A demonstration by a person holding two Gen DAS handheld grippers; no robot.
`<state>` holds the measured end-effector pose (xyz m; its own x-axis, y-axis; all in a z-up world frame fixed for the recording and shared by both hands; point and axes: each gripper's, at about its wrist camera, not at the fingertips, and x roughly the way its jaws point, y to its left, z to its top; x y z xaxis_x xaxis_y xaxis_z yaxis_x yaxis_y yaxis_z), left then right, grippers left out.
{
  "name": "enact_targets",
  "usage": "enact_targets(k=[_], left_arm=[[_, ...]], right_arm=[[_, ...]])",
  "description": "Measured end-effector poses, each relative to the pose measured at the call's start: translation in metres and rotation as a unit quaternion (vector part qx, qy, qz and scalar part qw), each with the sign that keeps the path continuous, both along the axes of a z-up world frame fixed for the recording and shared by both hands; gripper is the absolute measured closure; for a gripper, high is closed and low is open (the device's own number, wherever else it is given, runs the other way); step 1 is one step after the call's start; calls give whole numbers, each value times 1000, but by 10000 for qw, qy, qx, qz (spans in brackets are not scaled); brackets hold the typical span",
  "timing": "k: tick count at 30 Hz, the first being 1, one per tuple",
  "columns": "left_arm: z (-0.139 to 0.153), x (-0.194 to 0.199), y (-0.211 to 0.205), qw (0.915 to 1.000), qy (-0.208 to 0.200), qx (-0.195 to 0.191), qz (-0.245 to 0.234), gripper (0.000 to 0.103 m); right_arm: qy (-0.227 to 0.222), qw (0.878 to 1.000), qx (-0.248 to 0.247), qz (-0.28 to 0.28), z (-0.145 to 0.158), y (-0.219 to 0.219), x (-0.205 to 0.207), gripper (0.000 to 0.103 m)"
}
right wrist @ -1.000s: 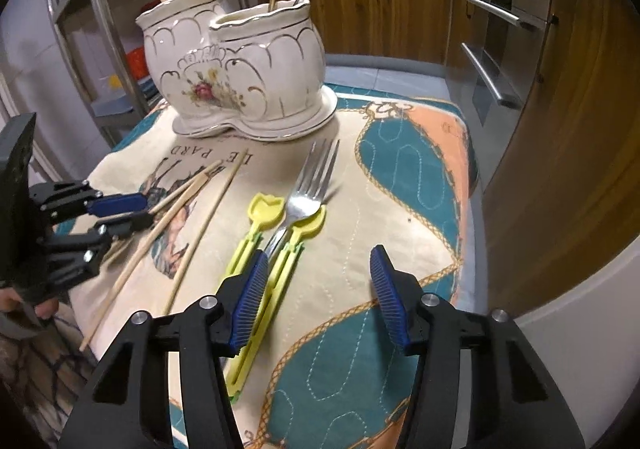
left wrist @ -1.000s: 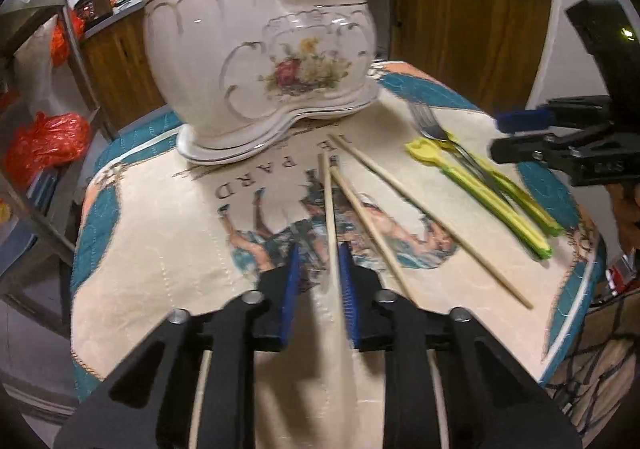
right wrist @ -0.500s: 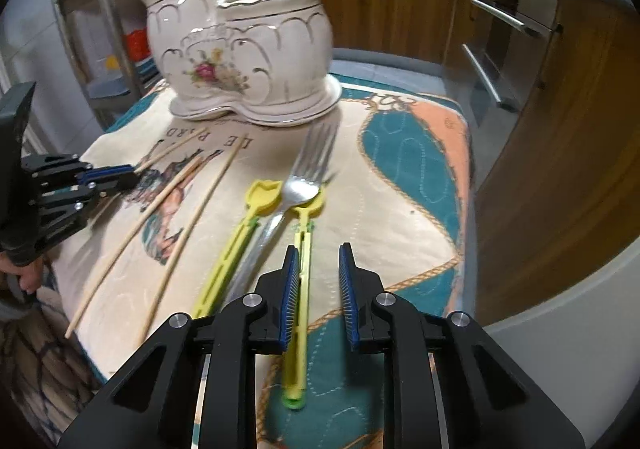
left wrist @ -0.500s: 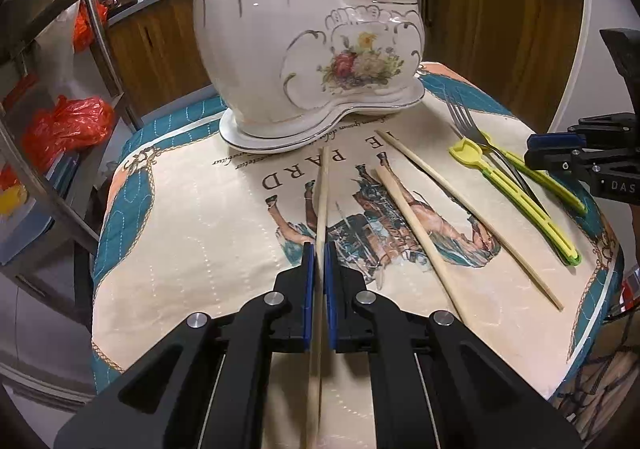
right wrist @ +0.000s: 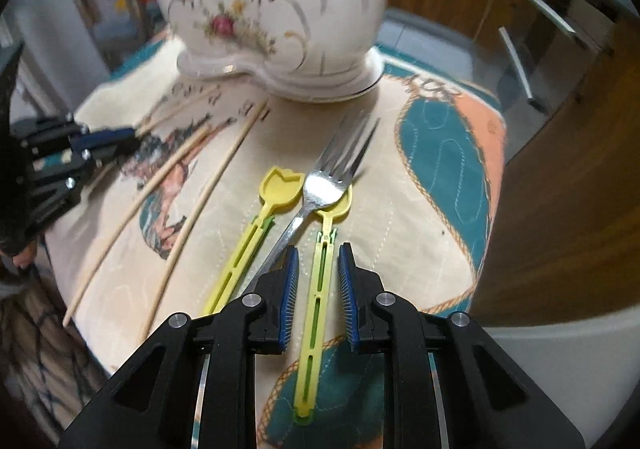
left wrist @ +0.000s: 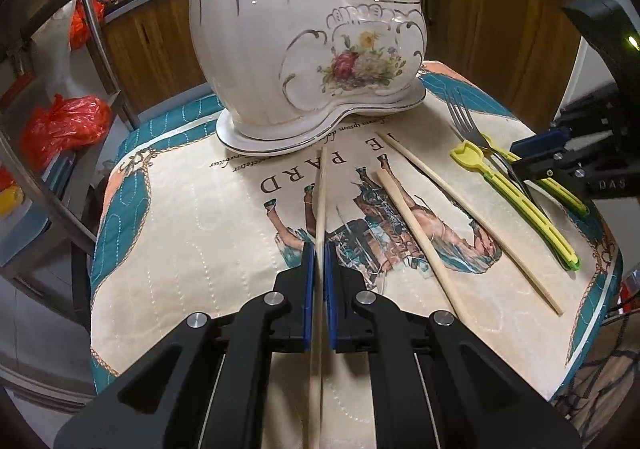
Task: Organize utensils
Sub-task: 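Grasp a wooden chopstick with the left tool while the right tool grasps a yellow tulip utensil, then lift the chopstick over the tall pot while the right tool lifts the yellow utensil over the small pot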
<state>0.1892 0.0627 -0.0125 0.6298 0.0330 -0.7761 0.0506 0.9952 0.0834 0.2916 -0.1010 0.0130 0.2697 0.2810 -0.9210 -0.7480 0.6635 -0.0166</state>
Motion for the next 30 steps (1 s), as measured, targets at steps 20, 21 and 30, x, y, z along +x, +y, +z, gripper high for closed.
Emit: enact_targets(k=[20,21,30], left_arm=[[12,62,4,9781,1979,-84,-638,97],[12,62,3,9775,2008,-58,-643,97],[13,66,-4,9764,2084,-29,-561,97]], right_arm=[[603,9798,-1908,-33,-6,46,7,93],[573,9788,-1965,-50,-5,42,6,93],[641,9817,-1768,-312,-3,11,5,93]])
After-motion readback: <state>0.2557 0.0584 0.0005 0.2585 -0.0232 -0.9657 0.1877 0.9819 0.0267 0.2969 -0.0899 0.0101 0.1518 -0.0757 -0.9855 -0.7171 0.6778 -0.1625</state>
